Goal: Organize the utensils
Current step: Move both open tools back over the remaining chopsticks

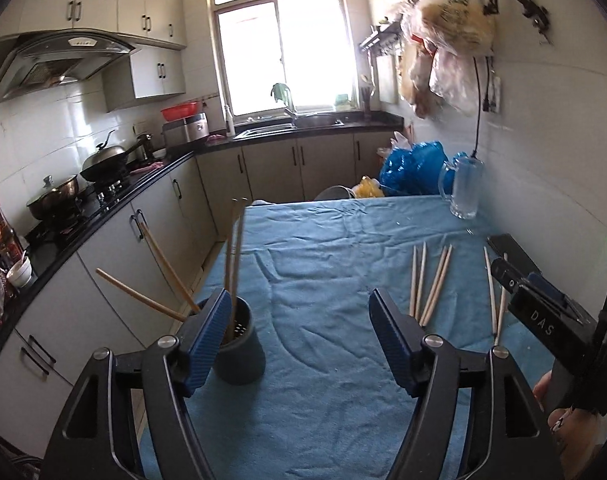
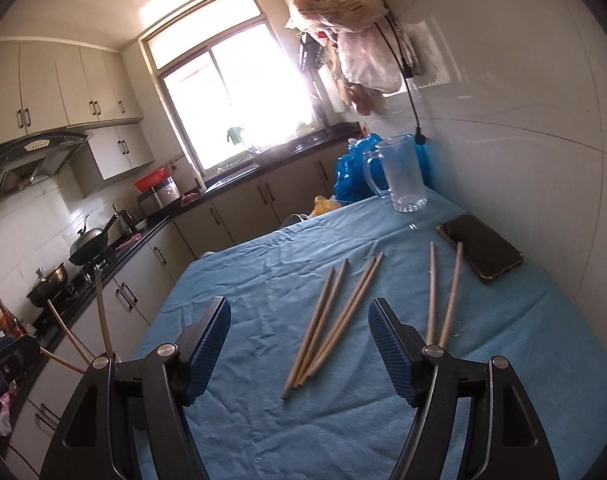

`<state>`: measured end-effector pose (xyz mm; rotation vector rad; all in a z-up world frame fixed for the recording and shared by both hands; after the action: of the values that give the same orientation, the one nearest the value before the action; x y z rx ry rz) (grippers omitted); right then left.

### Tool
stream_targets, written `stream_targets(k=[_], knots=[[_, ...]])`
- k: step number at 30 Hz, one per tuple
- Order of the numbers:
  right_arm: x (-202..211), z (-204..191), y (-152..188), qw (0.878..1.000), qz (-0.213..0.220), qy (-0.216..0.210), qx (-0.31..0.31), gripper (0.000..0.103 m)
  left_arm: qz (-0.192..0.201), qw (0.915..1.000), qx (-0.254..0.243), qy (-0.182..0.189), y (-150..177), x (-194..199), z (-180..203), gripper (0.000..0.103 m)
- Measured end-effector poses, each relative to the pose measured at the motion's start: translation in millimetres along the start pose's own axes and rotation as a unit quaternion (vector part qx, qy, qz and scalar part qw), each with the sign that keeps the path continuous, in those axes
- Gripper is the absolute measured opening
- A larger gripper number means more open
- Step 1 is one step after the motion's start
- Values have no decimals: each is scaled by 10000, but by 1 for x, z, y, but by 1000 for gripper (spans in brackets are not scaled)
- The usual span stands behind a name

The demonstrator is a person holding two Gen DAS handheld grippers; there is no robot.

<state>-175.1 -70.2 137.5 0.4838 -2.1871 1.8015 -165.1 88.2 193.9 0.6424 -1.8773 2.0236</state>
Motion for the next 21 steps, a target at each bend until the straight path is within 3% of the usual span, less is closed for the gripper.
stream_targets(k=[9,21], knots=[[2,35,7,9994,-136,268,-185,78,-387,9988,-92,277,6,-21,20,70],[-10,115,19,9931,-815,812,-232,78,-1565,9829,0,969,18,-129,74,70]])
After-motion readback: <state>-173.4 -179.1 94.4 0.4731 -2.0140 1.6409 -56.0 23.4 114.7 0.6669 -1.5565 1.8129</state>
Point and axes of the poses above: each gripper's, at about its wrist camera, not at the fingertips, and x roughly against the way its jaws point, z to its right, y to its underside, the point moved 1 cm from there along -x, roughly the way its jaws point, and after that the axes turned 11 degrees about x, right-handed, at the moved point
